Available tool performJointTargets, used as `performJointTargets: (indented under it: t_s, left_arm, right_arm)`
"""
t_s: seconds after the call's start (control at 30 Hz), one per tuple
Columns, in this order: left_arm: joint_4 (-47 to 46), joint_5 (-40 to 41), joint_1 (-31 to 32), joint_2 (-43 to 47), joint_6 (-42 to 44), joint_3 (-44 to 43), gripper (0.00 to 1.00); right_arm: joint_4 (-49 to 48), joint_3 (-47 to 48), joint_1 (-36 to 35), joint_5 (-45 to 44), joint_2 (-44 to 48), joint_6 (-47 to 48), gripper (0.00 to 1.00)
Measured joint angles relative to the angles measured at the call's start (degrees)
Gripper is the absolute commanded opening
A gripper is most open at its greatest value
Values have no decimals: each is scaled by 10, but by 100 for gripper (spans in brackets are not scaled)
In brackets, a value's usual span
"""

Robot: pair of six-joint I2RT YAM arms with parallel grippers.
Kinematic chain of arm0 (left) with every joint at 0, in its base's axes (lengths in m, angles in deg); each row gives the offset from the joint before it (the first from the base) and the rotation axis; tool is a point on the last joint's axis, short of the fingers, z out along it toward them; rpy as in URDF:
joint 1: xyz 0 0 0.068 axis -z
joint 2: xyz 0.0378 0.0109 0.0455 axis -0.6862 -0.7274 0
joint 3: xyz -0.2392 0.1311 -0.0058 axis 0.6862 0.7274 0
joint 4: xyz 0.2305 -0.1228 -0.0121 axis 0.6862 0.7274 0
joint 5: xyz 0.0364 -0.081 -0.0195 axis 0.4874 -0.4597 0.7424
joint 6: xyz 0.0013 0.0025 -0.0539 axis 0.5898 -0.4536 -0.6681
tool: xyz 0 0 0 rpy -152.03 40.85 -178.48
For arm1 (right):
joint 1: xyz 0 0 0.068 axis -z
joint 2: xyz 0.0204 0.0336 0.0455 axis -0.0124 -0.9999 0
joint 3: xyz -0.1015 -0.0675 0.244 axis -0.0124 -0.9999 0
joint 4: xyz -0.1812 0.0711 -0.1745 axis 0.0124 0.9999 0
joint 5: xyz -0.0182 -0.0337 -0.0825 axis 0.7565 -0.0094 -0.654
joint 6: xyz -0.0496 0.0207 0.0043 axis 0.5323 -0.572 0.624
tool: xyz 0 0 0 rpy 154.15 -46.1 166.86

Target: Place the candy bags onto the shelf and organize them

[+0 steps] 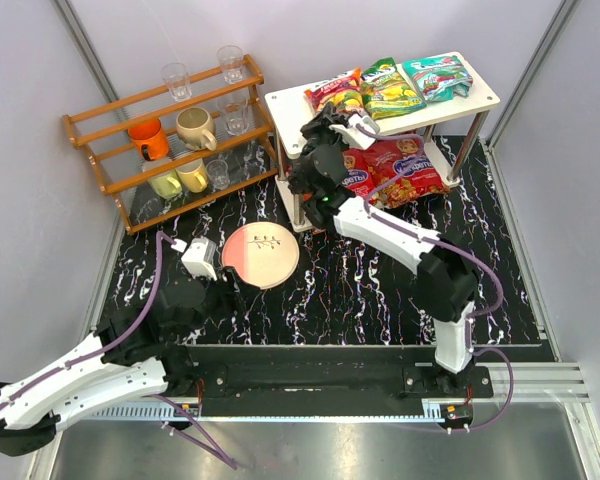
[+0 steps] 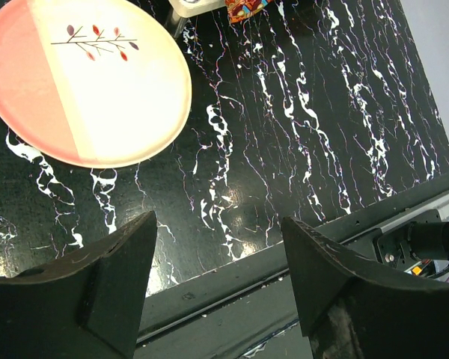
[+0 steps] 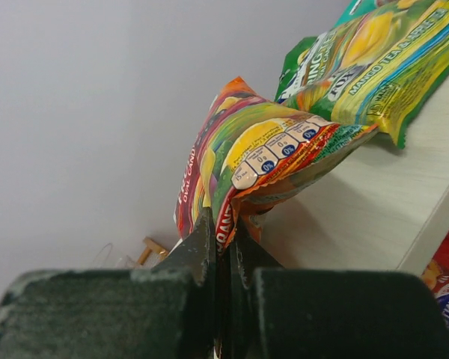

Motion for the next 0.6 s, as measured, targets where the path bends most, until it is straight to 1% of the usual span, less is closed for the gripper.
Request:
performJointTargets:
  t_s: [0.13,0.23,0.4,0.6]
  left_arm:
    - [0,0,0,0,0,0,71]
    - [0,0,0,0,0,0,70]
    - [0,0,0,-1,0,0,70]
    - [0,-1,0,-4,0,0,70]
  right_arm:
    - [123,-31,18,52,43,-131,0]
    - [186,-53,38,83,75,-201,0]
    - [250,-60,51,124,101,-264,0]
    - [312,-62,51,178,115,-313,0]
